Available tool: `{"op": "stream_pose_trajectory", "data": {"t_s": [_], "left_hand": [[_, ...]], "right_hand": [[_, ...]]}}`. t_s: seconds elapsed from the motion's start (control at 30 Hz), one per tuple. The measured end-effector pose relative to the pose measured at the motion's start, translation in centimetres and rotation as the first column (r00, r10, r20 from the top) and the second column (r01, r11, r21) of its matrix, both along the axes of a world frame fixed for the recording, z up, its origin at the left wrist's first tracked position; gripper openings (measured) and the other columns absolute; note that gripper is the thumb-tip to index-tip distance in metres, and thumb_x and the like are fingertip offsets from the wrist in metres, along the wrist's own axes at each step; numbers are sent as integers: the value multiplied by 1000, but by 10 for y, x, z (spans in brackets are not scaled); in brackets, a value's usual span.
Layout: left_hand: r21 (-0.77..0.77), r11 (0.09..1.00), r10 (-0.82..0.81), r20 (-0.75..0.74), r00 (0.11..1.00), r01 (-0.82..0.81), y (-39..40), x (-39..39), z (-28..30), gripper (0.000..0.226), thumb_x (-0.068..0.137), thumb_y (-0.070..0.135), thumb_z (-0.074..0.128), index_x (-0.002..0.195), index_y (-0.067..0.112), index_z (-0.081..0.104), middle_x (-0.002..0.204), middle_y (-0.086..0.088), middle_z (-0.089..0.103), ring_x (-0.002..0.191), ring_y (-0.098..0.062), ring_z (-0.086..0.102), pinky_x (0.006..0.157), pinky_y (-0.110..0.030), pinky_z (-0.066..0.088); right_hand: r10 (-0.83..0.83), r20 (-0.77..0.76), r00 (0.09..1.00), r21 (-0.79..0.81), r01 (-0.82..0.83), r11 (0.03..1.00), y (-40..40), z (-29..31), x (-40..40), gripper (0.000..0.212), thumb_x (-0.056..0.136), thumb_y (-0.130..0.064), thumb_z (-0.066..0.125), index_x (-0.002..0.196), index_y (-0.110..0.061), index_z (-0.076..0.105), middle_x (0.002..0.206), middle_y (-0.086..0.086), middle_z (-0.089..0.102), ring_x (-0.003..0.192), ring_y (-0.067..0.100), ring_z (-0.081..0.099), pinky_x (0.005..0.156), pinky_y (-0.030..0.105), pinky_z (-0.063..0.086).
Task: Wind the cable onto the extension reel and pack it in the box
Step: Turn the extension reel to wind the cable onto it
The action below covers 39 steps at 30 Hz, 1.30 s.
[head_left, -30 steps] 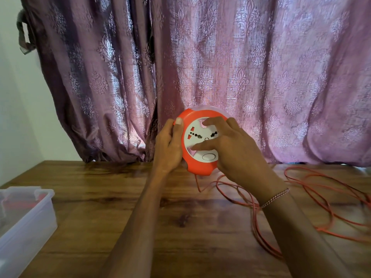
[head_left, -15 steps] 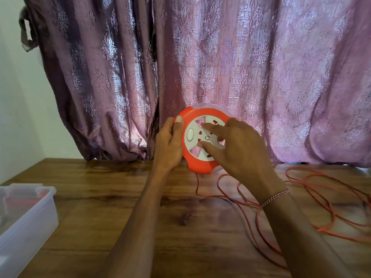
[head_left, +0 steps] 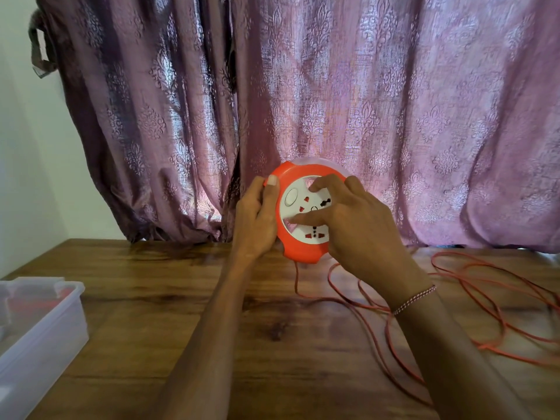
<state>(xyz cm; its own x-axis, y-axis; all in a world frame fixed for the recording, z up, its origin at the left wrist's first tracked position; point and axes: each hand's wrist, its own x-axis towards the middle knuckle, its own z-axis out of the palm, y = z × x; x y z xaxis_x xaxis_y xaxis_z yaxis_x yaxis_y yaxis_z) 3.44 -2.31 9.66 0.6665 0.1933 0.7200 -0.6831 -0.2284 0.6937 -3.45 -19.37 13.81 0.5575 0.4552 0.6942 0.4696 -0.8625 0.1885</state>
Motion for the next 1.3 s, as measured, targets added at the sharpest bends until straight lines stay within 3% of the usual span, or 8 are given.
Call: {"op": "stream_pose_trajectory", "data": {"t_s": [0.23,0.37,0.5,0.6,0.77,0.9,1.13,1.3], "left_hand": [[39,999,9,24,1000,-10,-3,-1,0,35,105,46,44,72,32,42,63,18,52,62,-3,43,63,-35,42],[23,1000,5,17,1000,-5,-2,-1,1,35,106,44,44,72,35,43,64,18,52,63,-2,44,62,-29,42],[14,1000,-10,16,1000,10,-3,-3,1,34,105,47,44,71,39,46,66,15,54,64,-5,48,62,-31,45],[11,1000,-20,7,1000,20,-2,-3,1,33,105,47,43,72,39,48,66,14,55,64,-6,50,62,-31,45],[13,1000,-28,7,1000,28,-2,-2,0,33,105,46,44,76,31,46,70,9,55,68,-11,52,64,-41,47],[26,999,-18,13,1000,17,-4,-2,0,33,101,55,44,71,42,48,65,16,58,62,0,50,59,-27,46],[-22,1000,-11,3,1000,11,-3,2,0,36,100,56,43,76,31,49,68,15,54,66,-6,48,65,-34,45],[-27,999,-30,-14,999,30,-3,2,-1,35,100,56,45,73,36,48,69,11,56,69,-12,52,68,-51,50]], "right_hand": [[-118,-92,989,193,134,972,6,-9,1,66,71,-40,70,129,-58,44,110,6,49,95,32,59,69,41,51],[-152,-125,980,293,183,938,8,-6,2,62,79,-65,54,136,-43,47,104,9,69,96,36,63,75,41,50],[-72,-98,993,279,97,955,8,-1,-4,48,90,-49,55,133,-28,57,104,6,70,101,33,60,77,43,53],[53,-75,996,256,-32,966,1,4,-2,32,88,-21,61,119,-27,68,111,4,63,105,29,51,76,46,52],[60,-187,980,32,-55,998,-1,4,-2,56,74,-2,67,110,-46,68,141,2,48,123,30,39,80,43,50],[20,-119,993,29,-16,999,1,-1,-1,54,68,-14,75,109,-48,68,129,5,53,115,32,46,75,42,50],[-144,-61,988,257,154,954,4,-7,2,62,74,-65,55,133,-48,47,101,6,65,98,31,59,68,38,49],[-189,-95,977,301,209,930,8,-3,0,54,88,-62,45,127,-27,59,95,7,74,92,35,64,72,40,51]]}}
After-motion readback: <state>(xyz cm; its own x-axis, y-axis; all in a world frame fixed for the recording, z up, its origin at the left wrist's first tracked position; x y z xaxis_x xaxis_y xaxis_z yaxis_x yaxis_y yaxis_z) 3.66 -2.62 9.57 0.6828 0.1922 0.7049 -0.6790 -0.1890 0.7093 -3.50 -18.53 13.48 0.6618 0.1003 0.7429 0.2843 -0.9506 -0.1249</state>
